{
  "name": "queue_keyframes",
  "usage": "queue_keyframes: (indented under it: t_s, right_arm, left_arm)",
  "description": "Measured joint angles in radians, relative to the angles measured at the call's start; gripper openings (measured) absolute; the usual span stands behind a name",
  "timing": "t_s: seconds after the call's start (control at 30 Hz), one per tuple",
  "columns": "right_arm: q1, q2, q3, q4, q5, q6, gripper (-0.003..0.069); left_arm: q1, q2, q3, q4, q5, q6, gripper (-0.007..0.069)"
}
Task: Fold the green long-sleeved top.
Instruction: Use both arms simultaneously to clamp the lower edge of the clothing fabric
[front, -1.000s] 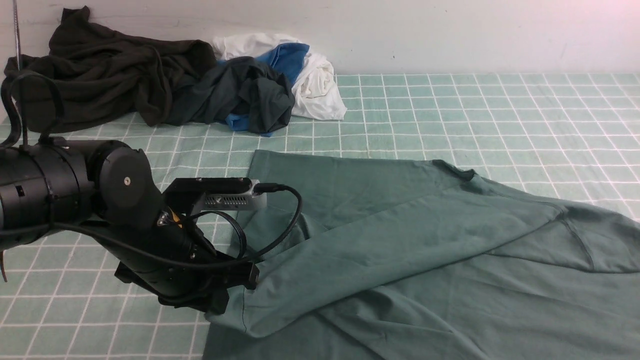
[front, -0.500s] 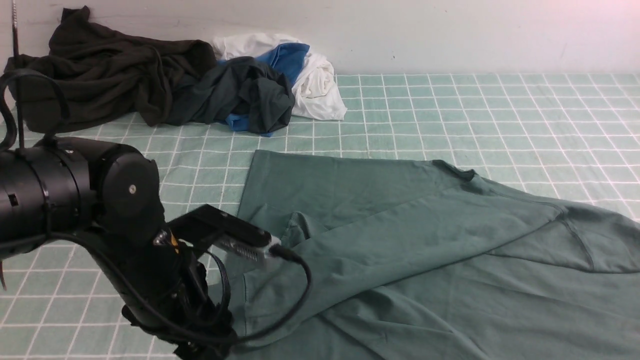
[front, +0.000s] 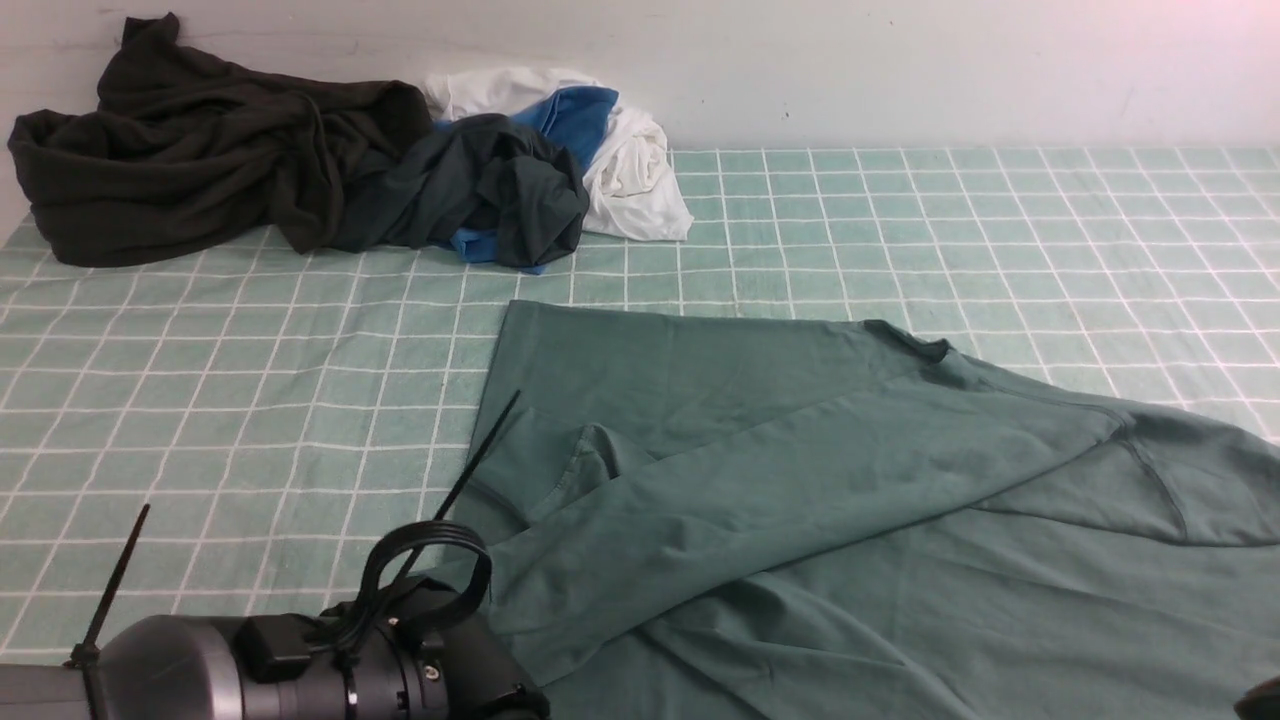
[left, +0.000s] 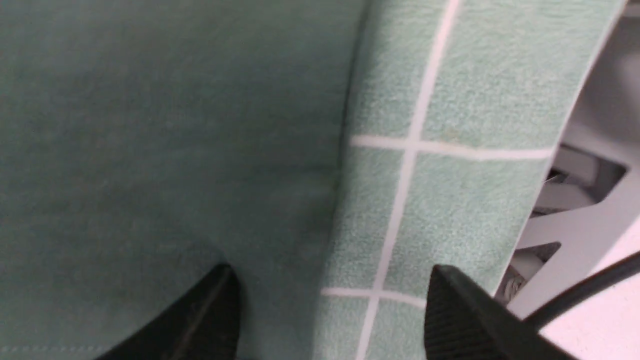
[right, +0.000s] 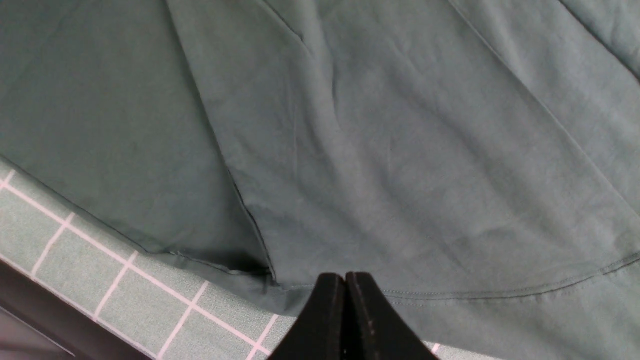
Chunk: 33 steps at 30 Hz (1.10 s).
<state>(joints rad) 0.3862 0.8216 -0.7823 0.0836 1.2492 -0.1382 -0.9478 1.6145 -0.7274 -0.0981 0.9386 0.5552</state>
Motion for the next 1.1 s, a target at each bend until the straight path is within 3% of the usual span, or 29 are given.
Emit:
queue_keyframes:
  t_s: [0.23, 0.37, 0.6, 0.87, 1.1]
  right_arm:
    - [0.0, 0.0, 0.0, 0.0, 0.001, 0.0, -0.0014]
    - [0.0, 0.0, 0.0, 0.0, 0.001, 0.0, -0.0014]
    - [0.0, 0.0, 0.0, 0.0, 0.001, 0.0, -0.0014]
    - [0.0, 0.0, 0.0, 0.0, -0.002, -0.002, -0.0014]
    - [0.027, 0.0, 0.0, -0.002, -0.002, -0.074, -0.0013]
  left_arm:
    - [-0.009, 0.001, -0.001, 0.057, -0.025, -0.14, 0.0394]
    - [-0.009, 0.001, 0.0, 0.15, -0.049, -0.23, 0.0319]
    - [-0.009, 0.002, 0.001, 0.177, -0.059, -0.243, 0.0241]
    - [-0.002, -0.008, 0.006, 0.184, -0.086, -0.278, 0.0025]
    - [0.091, -0.071, 0.018, 0.162, -0.103, -0.313, 0.0006]
